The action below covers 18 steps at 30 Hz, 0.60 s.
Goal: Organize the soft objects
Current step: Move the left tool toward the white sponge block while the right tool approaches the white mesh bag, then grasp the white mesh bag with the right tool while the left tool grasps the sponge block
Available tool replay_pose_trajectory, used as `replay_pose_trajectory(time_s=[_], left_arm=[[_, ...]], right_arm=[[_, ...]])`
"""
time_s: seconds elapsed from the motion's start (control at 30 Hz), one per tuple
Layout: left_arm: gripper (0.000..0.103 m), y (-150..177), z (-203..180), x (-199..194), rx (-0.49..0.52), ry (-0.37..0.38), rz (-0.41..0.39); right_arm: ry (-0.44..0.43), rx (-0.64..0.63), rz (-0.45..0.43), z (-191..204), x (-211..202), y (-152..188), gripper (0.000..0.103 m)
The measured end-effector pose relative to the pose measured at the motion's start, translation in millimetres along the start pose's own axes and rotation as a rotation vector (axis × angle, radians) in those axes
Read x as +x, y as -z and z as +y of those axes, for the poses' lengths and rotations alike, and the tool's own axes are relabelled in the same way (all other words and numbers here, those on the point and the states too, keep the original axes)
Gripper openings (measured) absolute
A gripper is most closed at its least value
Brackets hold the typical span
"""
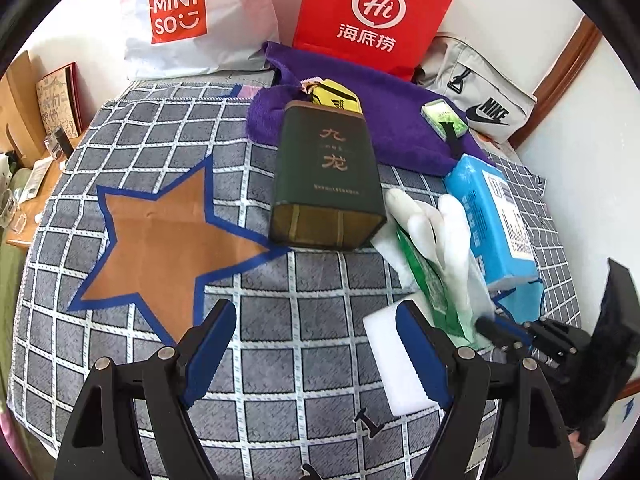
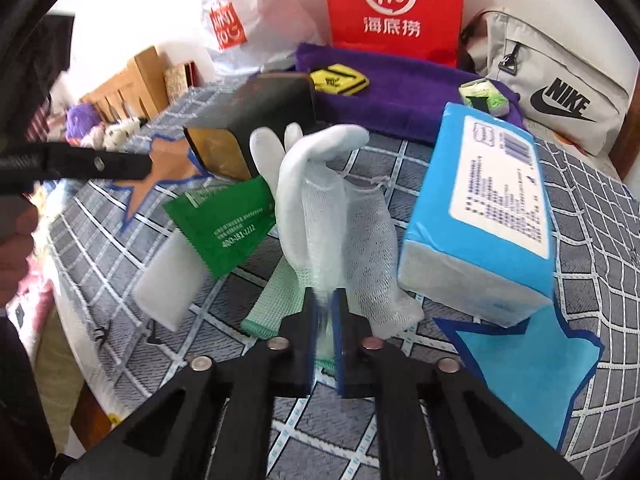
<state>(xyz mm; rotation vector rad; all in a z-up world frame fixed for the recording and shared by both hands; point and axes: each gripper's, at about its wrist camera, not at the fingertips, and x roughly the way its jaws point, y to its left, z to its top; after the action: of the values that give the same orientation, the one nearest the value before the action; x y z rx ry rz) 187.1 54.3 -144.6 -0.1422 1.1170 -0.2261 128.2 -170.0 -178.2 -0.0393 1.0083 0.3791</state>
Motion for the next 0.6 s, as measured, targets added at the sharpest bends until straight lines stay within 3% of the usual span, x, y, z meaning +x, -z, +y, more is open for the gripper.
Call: replay_pose_trajectory(time_s=[0.33, 0.6], left_arm=[[0.081, 15.8, -31.2, 7.7, 0.033, 0.094, 0.033], [0.081, 31.0, -58.0, 29.7, 0.056, 0.116, 0.085]], right_arm=[[-0.082, 0.081, -0.089, -15.6, -40.9, 12.1, 0.003], [-0.125, 0.195, -0.134, -44.6, -75.3, 35.2, 0.003]])
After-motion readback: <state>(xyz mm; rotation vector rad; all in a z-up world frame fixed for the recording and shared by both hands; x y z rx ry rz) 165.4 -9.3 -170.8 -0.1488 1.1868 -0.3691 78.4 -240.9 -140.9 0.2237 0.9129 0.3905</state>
